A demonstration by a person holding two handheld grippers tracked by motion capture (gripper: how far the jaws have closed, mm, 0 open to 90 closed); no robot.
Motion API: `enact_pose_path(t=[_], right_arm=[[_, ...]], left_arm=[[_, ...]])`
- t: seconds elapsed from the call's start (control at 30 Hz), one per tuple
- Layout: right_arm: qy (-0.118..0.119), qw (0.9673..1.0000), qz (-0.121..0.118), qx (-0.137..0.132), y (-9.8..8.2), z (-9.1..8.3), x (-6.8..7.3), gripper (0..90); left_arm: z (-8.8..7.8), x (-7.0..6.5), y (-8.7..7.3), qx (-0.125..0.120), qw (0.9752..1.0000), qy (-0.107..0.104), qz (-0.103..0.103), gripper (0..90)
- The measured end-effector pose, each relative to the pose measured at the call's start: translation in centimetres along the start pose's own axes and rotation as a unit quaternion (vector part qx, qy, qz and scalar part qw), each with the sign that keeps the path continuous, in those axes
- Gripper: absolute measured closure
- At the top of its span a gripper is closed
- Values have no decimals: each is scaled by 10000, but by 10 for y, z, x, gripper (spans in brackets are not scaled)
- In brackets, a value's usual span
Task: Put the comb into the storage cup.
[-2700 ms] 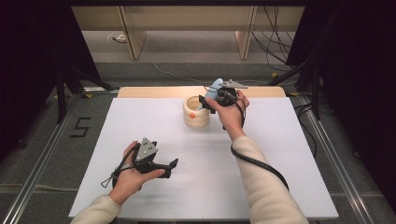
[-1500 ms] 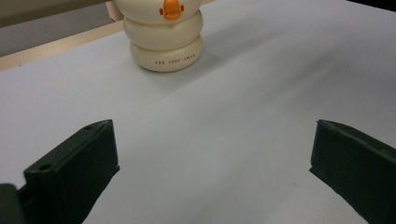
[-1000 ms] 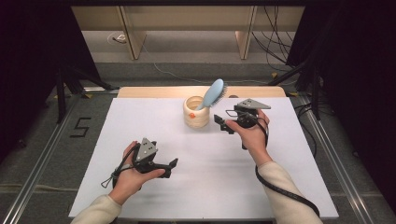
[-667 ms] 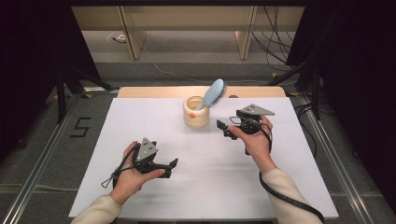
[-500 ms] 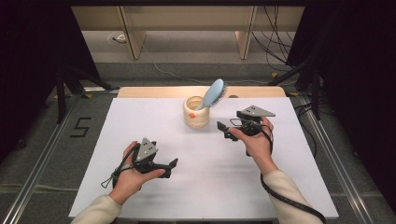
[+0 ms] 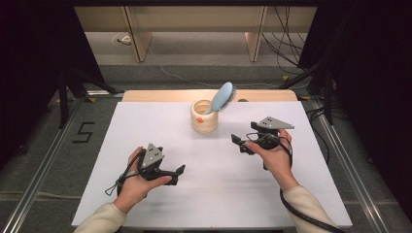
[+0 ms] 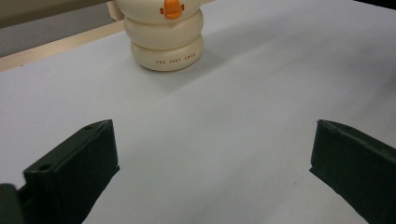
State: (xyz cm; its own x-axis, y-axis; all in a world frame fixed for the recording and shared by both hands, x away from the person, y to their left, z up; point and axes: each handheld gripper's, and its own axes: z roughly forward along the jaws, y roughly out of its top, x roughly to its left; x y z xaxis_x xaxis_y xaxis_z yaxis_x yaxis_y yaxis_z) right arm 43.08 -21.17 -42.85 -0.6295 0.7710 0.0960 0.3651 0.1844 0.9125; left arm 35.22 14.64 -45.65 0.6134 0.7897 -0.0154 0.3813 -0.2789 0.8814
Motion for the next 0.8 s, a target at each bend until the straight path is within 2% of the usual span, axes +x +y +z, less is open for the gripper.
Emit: enact_pose_path(t=[0.8], right_arm=[[52,9996,-233,149,-20,-35,3,73]], left_arm=[[-2,5,-1,-9,10000,37,-13,1]])
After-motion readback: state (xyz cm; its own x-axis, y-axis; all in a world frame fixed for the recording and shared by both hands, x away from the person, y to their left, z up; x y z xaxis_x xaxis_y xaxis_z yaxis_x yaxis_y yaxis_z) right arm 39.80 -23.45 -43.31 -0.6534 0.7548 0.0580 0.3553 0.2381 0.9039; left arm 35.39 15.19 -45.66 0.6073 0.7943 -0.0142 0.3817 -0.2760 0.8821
